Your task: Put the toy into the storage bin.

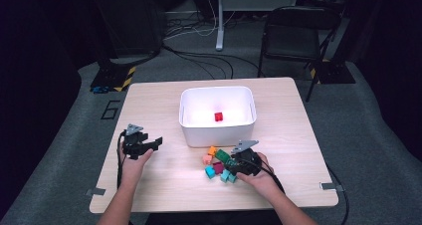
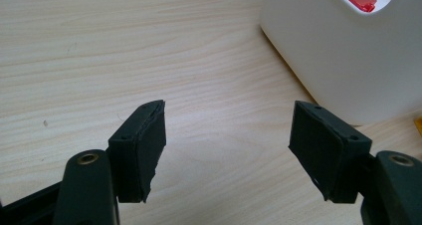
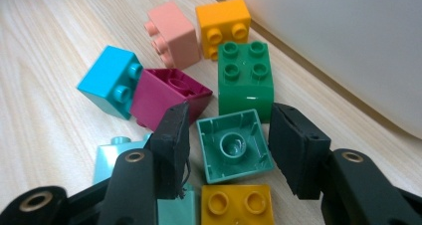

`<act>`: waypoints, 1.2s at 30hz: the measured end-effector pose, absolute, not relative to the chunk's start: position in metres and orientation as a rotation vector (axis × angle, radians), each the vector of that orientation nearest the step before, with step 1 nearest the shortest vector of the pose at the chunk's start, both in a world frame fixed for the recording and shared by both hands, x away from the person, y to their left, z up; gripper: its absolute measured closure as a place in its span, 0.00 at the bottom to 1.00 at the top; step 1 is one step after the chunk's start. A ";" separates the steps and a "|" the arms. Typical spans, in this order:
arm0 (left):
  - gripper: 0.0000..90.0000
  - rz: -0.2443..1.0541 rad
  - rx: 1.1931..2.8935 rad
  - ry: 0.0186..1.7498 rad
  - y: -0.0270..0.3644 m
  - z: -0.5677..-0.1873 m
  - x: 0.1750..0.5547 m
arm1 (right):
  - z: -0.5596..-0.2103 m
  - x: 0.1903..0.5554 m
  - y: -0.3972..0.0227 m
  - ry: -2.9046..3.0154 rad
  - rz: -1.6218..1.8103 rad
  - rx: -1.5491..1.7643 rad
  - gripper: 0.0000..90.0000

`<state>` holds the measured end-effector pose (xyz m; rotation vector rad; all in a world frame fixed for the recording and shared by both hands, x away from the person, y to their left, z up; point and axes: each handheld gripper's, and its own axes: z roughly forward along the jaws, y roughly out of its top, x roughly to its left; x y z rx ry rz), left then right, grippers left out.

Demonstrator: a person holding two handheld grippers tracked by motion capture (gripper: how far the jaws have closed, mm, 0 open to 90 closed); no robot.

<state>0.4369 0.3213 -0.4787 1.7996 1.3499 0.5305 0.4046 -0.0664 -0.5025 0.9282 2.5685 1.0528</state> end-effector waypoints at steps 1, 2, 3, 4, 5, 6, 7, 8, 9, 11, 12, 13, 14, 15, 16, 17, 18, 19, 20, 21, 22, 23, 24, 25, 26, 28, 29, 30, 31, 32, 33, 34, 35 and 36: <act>0.33 0.530 1.798 1.352 0.321 -0.479 0.437 | -0.503 0.405 -0.066 2.572 1.044 0.932 0.57; 0.33 0.530 1.798 1.352 0.321 -0.479 0.437 | -0.503 0.405 -0.066 2.572 1.044 0.932 0.57; 0.33 0.530 1.798 1.353 0.322 -0.479 0.437 | -0.504 0.405 -0.066 2.570 1.050 0.927 0.58; 0.33 0.530 1.798 1.353 0.322 -0.479 0.437 | -0.504 0.406 -0.067 2.571 1.052 0.930 0.58; 0.33 0.529 1.798 1.353 0.322 -0.479 0.437 | -0.505 0.407 -0.067 2.564 1.055 0.934 0.60; 0.33 0.529 1.798 1.353 0.322 -0.479 0.437 | -0.505 0.407 -0.067 2.564 1.055 0.934 0.60; 0.33 0.530 1.797 1.353 0.322 -0.479 0.437 | -0.505 0.408 -0.068 2.564 1.053 0.952 0.60; 0.33 0.530 1.797 1.353 0.322 -0.479 0.437 | -0.505 0.408 -0.068 2.564 1.053 0.952 0.60; 0.33 0.532 1.797 1.352 0.322 -0.479 0.437 | -0.505 0.408 -0.069 2.562 1.054 0.959 0.60; 0.33 0.531 1.797 1.352 0.322 -0.479 0.437 | -0.504 0.407 -0.068 2.557 1.051 0.955 0.60; 0.33 0.530 1.796 1.354 0.322 -0.479 0.437 | -0.503 0.406 -0.068 2.559 1.037 0.955 0.60; 0.33 0.530 1.798 1.354 0.322 -0.479 0.437 | -0.504 0.406 -0.068 2.552 1.025 0.951 0.60; 0.33 0.530 1.798 1.354 0.322 -0.479 0.437 | -0.504 0.406 -0.068 2.550 1.014 0.963 0.60; 0.33 0.530 1.799 1.351 0.321 -0.479 0.437 | -0.505 0.408 -0.069 2.549 1.012 0.959 0.60; 0.33 0.531 1.799 1.350 0.321 -0.479 0.437 | -0.505 0.409 -0.069 2.547 1.013 0.963 0.60; 0.33 0.531 1.799 1.350 0.321 -0.479 0.437 | -0.505 0.409 -0.070 2.552 1.009 0.969 0.60; 0.33 0.531 1.799 1.350 0.321 -0.479 0.437 | -0.505 0.409 -0.070 2.552 1.009 0.969 0.60; 0.33 0.531 1.797 1.351 0.321 -0.479 0.437 | -0.506 0.410 -0.071 2.556 1.004 0.977 0.62; 0.33 0.531 1.797 1.353 0.321 -0.479 0.437 | -0.506 0.410 -0.071 2.556 1.004 0.977 0.62; 0.33 0.530 1.799 1.353 0.322 -0.479 0.437 | -0.506 0.410 -0.071 2.557 1.000 0.980 0.62; 0.34 0.530 1.799 1.354 0.322 -0.479 0.437 | -0.506 0.411 -0.071 2.556 0.999 0.981 0.63; 0.33 0.529 1.800 1.354 0.322 -0.479 0.437 | -0.507 0.411 -0.070 2.552 1.001 0.985 0.63; 0.33 0.529 1.800 1.352 0.322 -0.479 0.437 | -0.507 0.411 -0.070 2.548 1.002 0.984 0.63; 0.33 0.531 1.798 1.350 0.321 -0.479 0.437 | -0.507 0.412 -0.071 2.545 1.003 0.981 0.64; 0.33 0.531 1.798 1.350 0.321 -0.479 0.437 | -0.507 0.412 -0.071 2.545 1.003 0.981 0.64; 0.33 0.531 1.798 1.350 0.321 -0.479 0.437 | -0.506 0.412 -0.071 2.548 1.006 0.982 0.65; 0.33 0.530 1.796 1.353 0.322 -0.479 0.437 | -0.505 0.412 -0.071 2.548 1.009 0.983 0.65; 0.33 0.530 1.796 1.353 0.322 -0.479 0.437 | -0.505 0.412 -0.071 2.548 1.009 0.983 0.65; 0.33 0.530 1.797 1.352 0.322 -0.479 0.437 | -0.503 0.411 -0.071 2.561 1.007 0.970 0.65; 0.34 0.530 1.797 1.352 0.322 -0.479 0.437 | -0.503 0.411 -0.071 2.561 1.007 0.970 0.65; 0.34 0.528 1.797 1.353 0.322 -0.479 0.437 | -0.500 0.410 -0.070 2.562 1.013 0.962 0.65; 0.34 0.528 1.797 1.353 0.322 -0.479 0.437 | -0.500 0.410 -0.070 2.562 1.013 0.962 0.65; 0.34 0.529 1.798 1.351 0.322 -0.479 0.437 | -0.495 0.408 -0.069 2.560 1.016 0.952 0.65; 0.34 0.529 1.798 1.351 0.322 -0.479 0.437 | -0.495 0.408 -0.069 2.560 1.016 0.952 0.65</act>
